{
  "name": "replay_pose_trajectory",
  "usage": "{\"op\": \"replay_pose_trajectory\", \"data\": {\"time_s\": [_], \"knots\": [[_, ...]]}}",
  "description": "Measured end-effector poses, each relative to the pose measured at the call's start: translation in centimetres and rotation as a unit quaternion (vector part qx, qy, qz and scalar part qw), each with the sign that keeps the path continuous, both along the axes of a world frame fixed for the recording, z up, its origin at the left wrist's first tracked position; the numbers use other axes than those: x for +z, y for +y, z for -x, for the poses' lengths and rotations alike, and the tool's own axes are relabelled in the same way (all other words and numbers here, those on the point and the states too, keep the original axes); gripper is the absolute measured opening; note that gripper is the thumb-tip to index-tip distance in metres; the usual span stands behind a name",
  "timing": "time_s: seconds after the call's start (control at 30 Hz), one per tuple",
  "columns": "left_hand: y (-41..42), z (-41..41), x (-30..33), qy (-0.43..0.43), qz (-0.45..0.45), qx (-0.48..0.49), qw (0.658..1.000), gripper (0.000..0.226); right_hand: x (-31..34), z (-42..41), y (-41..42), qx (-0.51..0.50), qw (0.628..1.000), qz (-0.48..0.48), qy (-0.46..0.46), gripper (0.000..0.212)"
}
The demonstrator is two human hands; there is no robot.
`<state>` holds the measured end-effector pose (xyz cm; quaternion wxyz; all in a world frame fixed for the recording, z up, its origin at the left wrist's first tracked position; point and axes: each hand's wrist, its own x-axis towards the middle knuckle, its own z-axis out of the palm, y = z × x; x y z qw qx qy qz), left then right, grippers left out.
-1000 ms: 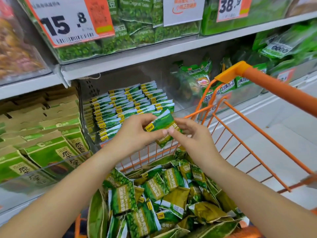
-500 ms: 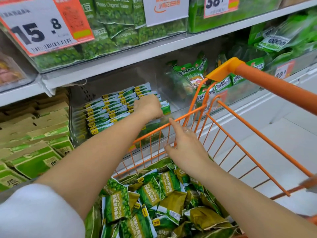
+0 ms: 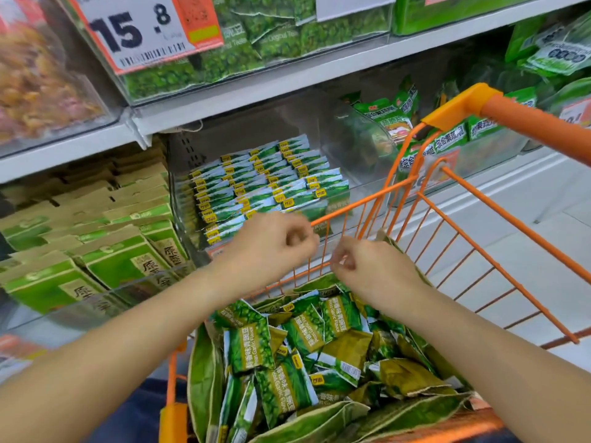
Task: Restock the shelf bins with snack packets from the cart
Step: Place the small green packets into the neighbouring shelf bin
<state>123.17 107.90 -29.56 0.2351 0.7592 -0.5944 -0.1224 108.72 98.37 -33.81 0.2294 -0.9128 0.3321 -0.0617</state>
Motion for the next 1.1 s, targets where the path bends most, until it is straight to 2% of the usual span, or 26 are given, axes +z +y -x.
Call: {"op": "replay_pose_trajectory", "data": {"time_s": [0.03, 0.07, 0.13, 0.17, 0.27, 0.3, 0.37, 0.43, 0.5, 0.53, 0.63, 0.7, 0.73, 0.77, 0.83, 0.9, 1.0, 1.1], "knots": [[1.5, 0.4, -0.9, -0.023, -0.112, -0.047, 0.992, 0.018, -0.3, -0.1, 0.2, 0.019, 0.999, 0.015, 0.032, 0.011], [2.7, 0.7, -2.1, -0.053, -0.218, -0.094, 0.97, 0.019, -0.5, -0.2, 0.4, 0.035, 0.998, 0.028, 0.053, 0.013], [4.5, 1.3, -4.6, -0.121, -0.362, -0.175, 0.907, 0.04, -0.7, -0.3, 0.5, 0.049, 0.996, 0.029, 0.066, 0.016], [5.0, 1.6, -5.8, -0.153, -0.387, -0.201, 0.887, 0.051, -0.9, -0.4, 0.5, 0.05, 0.996, 0.024, 0.067, 0.016], [5.3, 2.6, -7.7, -0.224, -0.383, -0.217, 0.87, 0.06, -1.2, -0.5, 0.4, 0.056, 0.996, 0.018, 0.068, 0.021], [5.2, 2.8, -7.8, -0.208, -0.39, -0.214, 0.871, 0.061, -1.2, -0.5, 0.3, 0.056, 0.996, 0.016, 0.07, 0.021], [5.0, 2.8, -7.6, -0.118, -0.397, -0.185, 0.891, 0.065, -1.1, -0.4, 0.2, 0.049, 0.997, 0.005, 0.066, 0.02], [4.8, 1.8, -7.3, -0.002, -0.357, -0.112, 0.928, 0.058, -1.0, -0.2, -0.1, 0.041, 0.998, -0.024, 0.052, 0.019], [4.6, 0.5, -6.3, 0.106, -0.261, -0.02, 0.959, 0.039, -0.9, -0.3, -0.3, 0.026, 0.997, -0.077, 0.014, 0.025], [4.5, -0.1, -5.8, 0.175, -0.202, 0.023, 0.963, 0.031, -0.8, -0.3, -0.3, 0.015, 0.992, -0.125, -0.025, 0.031], [4.3, -0.6, -4.6, 0.357, -0.044, 0.124, 0.925, 0.018, 0.1, -0.4, 0.0, -0.011, 0.938, -0.321, -0.133, 0.05], [4.0, 0.1, -4.0, 0.409, 0.025, 0.152, 0.899, 0.014, 0.5, -0.4, 0.6, 0.041, 0.908, -0.386, -0.158, 0.032], [3.9, 0.5, -3.7, 0.415, 0.052, 0.148, 0.896, 0.014, 0.4, -0.5, 0.6, 0.063, 0.904, -0.386, -0.173, 0.022], [3.7, 0.8, -3.4, 0.402, 0.066, 0.134, 0.903, 0.015, 0.2, -0.5, 0.5, 0.067, 0.904, -0.375, -0.193, 0.021], [2.9, 0.6, -2.4, 0.328, 0.046, 0.091, 0.939, 0.019, 0.2, -0.5, 0.4, 0.058, 0.911, -0.336, -0.234, 0.029], [1.3, -0.5, -1.3, 0.249, 0.013, 0.059, 0.967, 0.024, 0.4, -0.5, 0.4, 0.022, 0.901, -0.323, -0.29, 0.019], [-2.5, -2.1, 0.5, 0.184, 0.104, 0.096, 0.973, 0.024, 0.4, -0.6, -0.2, -0.085, 0.881, -0.288, -0.366, 0.027], [-7.3, -2.6, 1.5, 0.108, 0.168, 0.147, 0.969, 0.026, 0.8, -0.8, -1.1, -0.176, 0.843, -0.308, -0.404, 0.021]]}}
